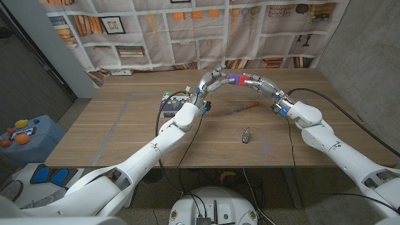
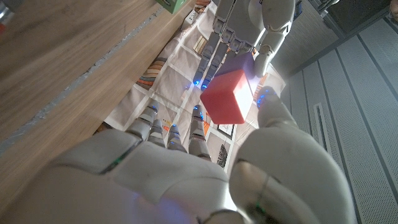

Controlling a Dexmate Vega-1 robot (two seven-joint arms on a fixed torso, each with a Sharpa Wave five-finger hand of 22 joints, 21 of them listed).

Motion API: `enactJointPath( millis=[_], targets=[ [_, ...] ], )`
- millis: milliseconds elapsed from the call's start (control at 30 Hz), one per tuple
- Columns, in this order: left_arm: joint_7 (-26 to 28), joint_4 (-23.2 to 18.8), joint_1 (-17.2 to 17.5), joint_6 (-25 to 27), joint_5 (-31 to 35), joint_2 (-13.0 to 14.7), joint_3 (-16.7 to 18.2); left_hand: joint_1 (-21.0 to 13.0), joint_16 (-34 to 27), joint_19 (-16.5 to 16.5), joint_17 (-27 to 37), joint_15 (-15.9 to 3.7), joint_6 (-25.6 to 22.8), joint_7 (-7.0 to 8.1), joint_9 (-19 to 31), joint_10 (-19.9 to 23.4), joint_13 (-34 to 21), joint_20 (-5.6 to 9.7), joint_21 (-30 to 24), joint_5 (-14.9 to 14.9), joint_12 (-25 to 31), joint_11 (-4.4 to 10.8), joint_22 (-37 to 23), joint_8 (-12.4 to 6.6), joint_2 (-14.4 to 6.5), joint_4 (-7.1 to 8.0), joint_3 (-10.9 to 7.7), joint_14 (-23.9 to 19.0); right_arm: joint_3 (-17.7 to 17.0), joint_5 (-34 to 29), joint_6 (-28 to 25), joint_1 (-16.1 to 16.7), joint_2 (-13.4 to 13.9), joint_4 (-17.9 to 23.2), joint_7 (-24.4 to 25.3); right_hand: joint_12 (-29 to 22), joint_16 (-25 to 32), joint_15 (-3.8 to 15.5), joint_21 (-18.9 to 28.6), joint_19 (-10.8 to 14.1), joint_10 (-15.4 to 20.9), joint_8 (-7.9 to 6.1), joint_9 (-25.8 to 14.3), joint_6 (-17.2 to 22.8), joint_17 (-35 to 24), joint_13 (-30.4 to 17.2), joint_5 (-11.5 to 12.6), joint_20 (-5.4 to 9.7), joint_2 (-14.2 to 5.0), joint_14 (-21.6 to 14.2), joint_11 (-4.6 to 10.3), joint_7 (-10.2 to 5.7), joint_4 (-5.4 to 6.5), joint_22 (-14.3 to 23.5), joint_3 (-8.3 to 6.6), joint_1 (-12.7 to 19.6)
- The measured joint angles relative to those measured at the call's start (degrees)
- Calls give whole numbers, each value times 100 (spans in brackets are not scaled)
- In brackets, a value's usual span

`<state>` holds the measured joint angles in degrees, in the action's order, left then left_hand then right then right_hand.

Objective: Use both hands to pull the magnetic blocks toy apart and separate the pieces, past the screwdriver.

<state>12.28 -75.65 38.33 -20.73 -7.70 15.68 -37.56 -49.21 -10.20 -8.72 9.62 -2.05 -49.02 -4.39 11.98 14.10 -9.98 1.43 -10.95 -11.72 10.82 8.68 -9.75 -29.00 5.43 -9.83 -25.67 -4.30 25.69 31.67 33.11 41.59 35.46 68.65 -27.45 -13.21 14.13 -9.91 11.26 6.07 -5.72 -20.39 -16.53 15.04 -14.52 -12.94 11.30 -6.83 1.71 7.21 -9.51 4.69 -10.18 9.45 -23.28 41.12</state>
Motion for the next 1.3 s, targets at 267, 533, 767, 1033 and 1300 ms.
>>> enactJointPath(
  millis=[267, 533, 767, 1033, 1300],
  targets=[
    [-15, 6, 5, 2, -20, 1, -3, -8, 0, 0, 0, 0, -22, -22, 0, 0, 0, 0, 0, 5, 0, 0, 0, 0, 7, -6, 8, 0, -4, -66, 6, 60, -4, 103, 179, 0, 50, 39, 0, 90, 82, -168, -83, 185, 1, 0, 0, 8, -22, -100, 41, 19, 0, 0, -63, 158],
    [-27, 7, 14, 2, -24, 8, -6, -8, 0, 0, 0, 0, -22, -22, 1, 0, 0, 0, 0, 10, 0, 0, 0, 0, 7, -1, 14, 0, -10, -101, 11, 102, -21, 133, 320, 0, 67, 42, 0, 161, 154, -314, -165, 320, -26, 1, 0, 38, -15, -163, 50, 32, 7, 0, -70, 300],
    [-40, 7, 15, 5, -29, 11, -7, -8, 0, 0, 0, 0, -22, -22, 1, 0, 0, 0, 0, 11, 0, 0, 0, -1, 8, -1, 44, 0, -15, -105, 29, 124, -48, 133, 388, 0, 94, 111, 0, 202, 245, -458, -243, 472, -26, 1, 0, 79, -83, -232, 64, 20, 15, 0, -109, 369],
    [-52, 13, 15, 2, -35, 8, -7, -108, 0, 0, 0, 0, -21, -21, 1, 0, 0, 0, 0, 1, 0, 0, 0, -1, -15, -1, 46, 0, -28, -108, 28, 149, -51, 151, 442, 0, 94, 143, 0, 242, 296, -690, -353, 732, -53, 1, 0, 120, -86, -263, 112, -14, 31, 0, -125, 568],
    [-62, 76, -13, -21, -42, -12, -12, -115, 0, 0, 0, 0, -21, -21, 1, 0, 0, 0, 0, 0, 0, 0, 0, -1, -8, -6, 55, 0, -36, -112, -12, 156, -52, 153, 525, 0, 115, 131, 0, 304, 327, -843, -457, 850, -80, 2, 0, 99, -100, -315, 81, -31, 31, 0, -125, 581]
  ],
)
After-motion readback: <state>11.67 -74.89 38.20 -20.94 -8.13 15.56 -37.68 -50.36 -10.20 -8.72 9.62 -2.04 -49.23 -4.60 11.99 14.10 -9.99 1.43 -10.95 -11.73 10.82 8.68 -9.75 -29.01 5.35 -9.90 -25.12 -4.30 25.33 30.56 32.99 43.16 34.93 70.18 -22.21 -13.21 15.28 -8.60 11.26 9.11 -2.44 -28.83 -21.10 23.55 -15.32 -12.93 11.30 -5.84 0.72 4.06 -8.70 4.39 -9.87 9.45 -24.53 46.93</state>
